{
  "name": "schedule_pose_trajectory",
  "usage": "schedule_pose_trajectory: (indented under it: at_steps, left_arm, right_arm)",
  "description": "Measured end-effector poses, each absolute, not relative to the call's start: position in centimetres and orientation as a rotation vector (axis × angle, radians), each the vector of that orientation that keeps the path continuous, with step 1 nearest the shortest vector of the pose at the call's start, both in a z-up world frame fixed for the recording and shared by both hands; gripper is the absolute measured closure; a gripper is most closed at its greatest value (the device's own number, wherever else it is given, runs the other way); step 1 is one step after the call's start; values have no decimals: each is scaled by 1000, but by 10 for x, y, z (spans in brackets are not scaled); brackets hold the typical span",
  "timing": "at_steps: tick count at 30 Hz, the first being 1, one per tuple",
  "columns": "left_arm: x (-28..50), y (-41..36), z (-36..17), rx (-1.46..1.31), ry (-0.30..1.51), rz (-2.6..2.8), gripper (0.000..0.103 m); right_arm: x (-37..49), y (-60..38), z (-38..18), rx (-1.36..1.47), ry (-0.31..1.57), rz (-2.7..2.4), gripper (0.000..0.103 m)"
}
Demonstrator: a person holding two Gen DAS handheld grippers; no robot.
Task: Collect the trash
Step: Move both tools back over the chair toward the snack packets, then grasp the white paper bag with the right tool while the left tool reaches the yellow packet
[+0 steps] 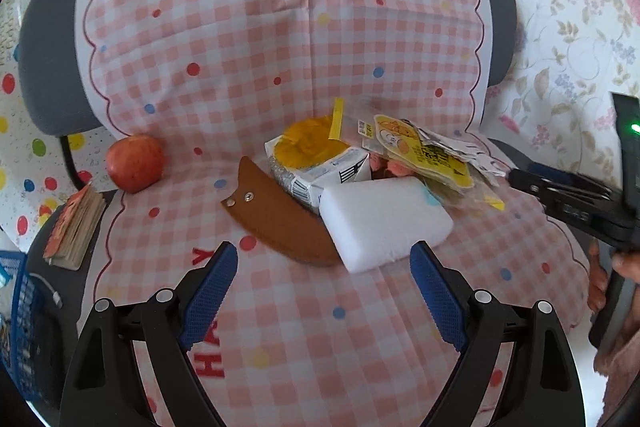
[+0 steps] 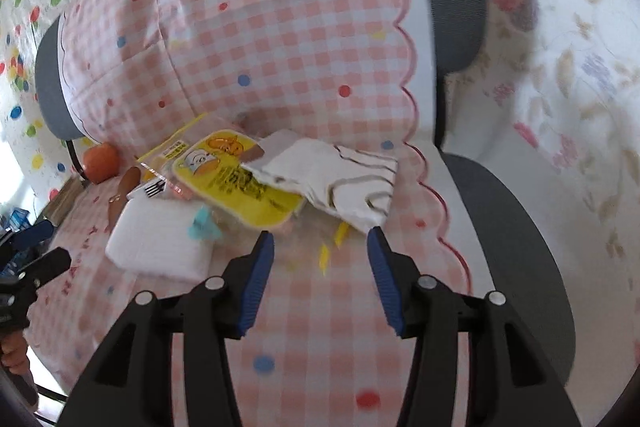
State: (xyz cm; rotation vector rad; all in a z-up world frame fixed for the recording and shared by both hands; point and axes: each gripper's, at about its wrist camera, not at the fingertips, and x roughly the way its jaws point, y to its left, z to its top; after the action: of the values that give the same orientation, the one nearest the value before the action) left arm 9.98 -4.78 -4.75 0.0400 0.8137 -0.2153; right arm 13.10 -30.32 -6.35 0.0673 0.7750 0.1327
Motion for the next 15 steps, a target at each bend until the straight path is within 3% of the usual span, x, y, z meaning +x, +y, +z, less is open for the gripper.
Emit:
schedule_pose_trajectory:
  at_steps: [9,13,15]
  left_arm:
    - [117,-50,-59,35,838,-226,16]
    - [117,-50,-60,33,840,-224,16]
    - [116,-48,-58,29,839,-220,16]
  right_arm:
    - [185,-286,-92,-139,858,103,69]
    - [193,-276,-102,-215,866,102,71]
    - [195,-272,-104,-249,856,85,78]
